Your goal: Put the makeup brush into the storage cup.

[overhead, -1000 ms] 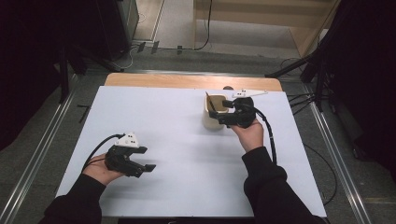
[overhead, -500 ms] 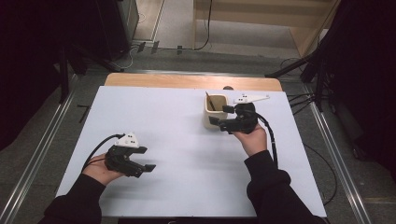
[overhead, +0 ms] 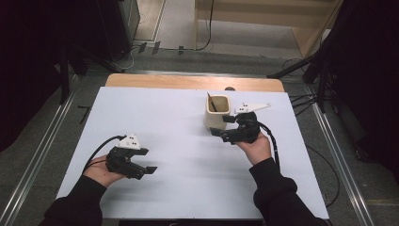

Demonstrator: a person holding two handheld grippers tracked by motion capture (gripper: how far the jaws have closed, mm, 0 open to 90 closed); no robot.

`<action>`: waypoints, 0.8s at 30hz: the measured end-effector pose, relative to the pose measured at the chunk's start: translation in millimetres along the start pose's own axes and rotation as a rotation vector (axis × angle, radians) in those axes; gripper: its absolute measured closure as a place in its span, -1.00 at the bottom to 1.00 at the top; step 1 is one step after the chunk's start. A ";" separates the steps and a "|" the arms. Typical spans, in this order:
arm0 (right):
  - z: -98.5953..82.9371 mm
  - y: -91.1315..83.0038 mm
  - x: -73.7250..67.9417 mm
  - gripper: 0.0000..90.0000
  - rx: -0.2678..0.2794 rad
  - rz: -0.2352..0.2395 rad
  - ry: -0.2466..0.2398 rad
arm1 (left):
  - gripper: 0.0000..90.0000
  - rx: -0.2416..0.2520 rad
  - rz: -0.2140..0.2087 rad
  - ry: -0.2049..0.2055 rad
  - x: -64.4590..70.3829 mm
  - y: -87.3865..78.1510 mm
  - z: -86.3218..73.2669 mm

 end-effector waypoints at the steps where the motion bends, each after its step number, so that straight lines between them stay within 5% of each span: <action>1: -0.4 0.4 -1.2 -0.49 -0.006 0.005 -0.004 | -0.46 0.000 -0.001 0.000 0.1 0.0 0.0; 10: -6.0 -1.4 -10.1 -0.50 0.005 0.041 -0.022 | -0.46 0.003 -0.004 -0.001 1.4 0.1 0.0; 24: -27.5 -12.4 -20.3 -0.48 -0.053 0.072 -0.061 | -0.46 -0.003 -0.003 0.004 1.5 0.8 0.8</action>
Point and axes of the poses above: each handheld gripper's, and its own axes: y roughly forward along the jaws, z roughly out of its top, x roughly to its right, the point moved 4 cm from there along y, roughly forward along the jaws, and after that the axes turned 13 degrees about -y, right-handed, at the moved point
